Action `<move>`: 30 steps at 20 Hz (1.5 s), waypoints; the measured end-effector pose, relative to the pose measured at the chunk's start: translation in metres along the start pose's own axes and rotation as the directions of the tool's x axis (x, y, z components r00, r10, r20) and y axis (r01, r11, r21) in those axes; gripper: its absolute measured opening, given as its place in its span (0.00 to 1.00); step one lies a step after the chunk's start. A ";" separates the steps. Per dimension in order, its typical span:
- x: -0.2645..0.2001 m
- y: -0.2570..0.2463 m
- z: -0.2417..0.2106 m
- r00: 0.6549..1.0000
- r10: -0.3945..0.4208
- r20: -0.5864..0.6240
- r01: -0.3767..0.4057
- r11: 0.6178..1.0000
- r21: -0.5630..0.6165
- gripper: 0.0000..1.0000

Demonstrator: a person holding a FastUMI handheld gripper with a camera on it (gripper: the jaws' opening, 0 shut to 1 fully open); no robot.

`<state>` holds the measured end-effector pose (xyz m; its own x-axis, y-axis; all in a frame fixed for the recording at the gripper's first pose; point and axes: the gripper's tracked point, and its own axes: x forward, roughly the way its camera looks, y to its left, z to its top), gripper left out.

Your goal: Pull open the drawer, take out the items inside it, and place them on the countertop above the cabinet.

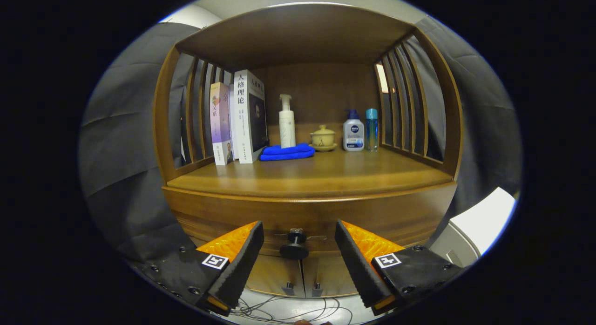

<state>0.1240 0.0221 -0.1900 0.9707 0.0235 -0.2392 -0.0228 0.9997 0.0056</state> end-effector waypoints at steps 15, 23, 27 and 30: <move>0.038 0.000 -0.045 0.998 -0.028 -0.055 0.025 0.998 -0.055 0.89; 0.050 0.002 -0.047 0.997 -0.065 -0.039 0.059 0.988 -0.141 0.53; 0.048 0.004 -0.047 0.998 -0.048 -0.047 0.041 0.990 -0.137 0.41; 0.054 0.001 -0.042 0.998 -0.035 -0.048 0.029 0.994 -0.102 0.23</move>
<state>0.1663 0.0240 -0.2437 0.9582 -0.0110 -0.2858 -0.0185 0.9948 -0.1005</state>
